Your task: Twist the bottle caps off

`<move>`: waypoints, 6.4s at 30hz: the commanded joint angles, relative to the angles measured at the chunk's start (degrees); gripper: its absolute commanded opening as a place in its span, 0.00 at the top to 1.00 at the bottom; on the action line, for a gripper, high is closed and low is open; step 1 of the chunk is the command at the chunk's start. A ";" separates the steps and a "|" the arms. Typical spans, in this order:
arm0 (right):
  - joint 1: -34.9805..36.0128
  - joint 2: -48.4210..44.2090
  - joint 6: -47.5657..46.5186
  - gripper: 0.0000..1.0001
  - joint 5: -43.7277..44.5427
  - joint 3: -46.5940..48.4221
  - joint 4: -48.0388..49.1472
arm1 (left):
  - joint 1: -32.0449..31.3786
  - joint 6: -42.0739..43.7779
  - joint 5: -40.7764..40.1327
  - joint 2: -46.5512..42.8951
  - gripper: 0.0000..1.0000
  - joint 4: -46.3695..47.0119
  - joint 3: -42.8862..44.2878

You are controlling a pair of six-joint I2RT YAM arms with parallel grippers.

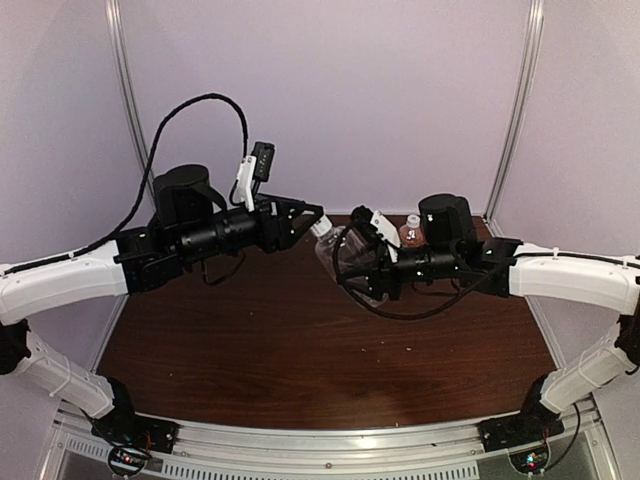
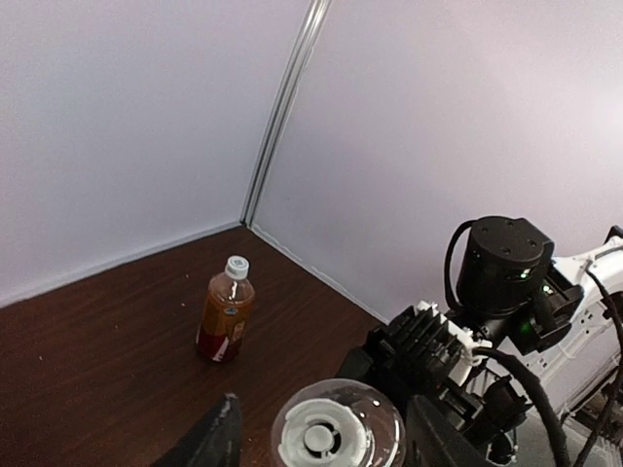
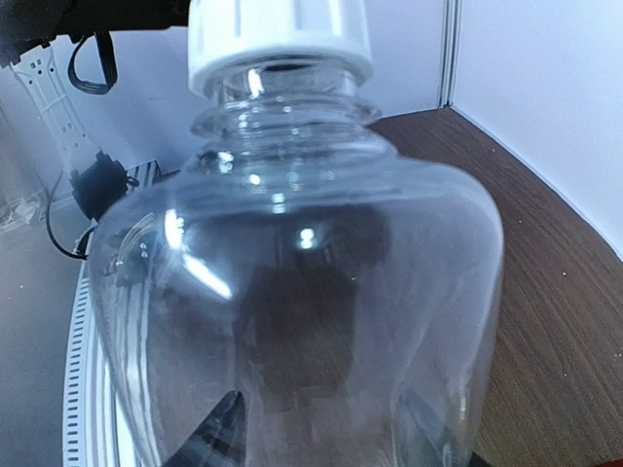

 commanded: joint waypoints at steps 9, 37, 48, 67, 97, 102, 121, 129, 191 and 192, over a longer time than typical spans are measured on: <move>-0.55 -1.26 0.26 0.51 -18.80 -0.07 1.04 | 2.72 14.83 15.23 -6.84 0.10 0.25 -0.65; -0.54 1.98 8.65 0.50 -38.30 0.02 9.83 | 4.71 14.71 50.29 4.15 0.40 14.03 2.01; -0.57 1.90 8.36 0.51 -37.53 -0.07 9.43 | 4.80 13.69 48.86 4.33 0.64 14.82 1.41; -0.48 1.46 3.27 0.52 -3.46 2.27 1.14 | -4.41 -0.89 -10.06 2.03 0.97 -5.85 7.38; -0.57 -0.21 1.97 0.51 -22.65 0.51 3.57 | -1.21 17.37 10.98 -3.85 0.15 -11.65 8.71; -0.56 0.00 2.28 0.51 -28.83 1.26 3.83 | 2.42 18.76 23.80 -5.06 0.16 -9.61 7.05; -0.57 1.37 7.05 0.50 -39.81 2.30 7.23 | 4.18 22.09 49.92 3.05 0.27 0.08 8.46; -0.57 1.37 7.16 0.50 -39.49 1.80 7.54 | 4.18 19.66 51.53 5.21 0.37 3.45 8.65; -0.58 -2.49 3.51 0.53 -25.47 -1.25 6.83 | 4.45 9.33 36.89 1.91 0.16 7.23 3.99; -0.57 -2.37 3.85 0.53 -26.77 -1.22 7.34 | 4.47 9.58 39.06 1.95 0.16 8.38 3.71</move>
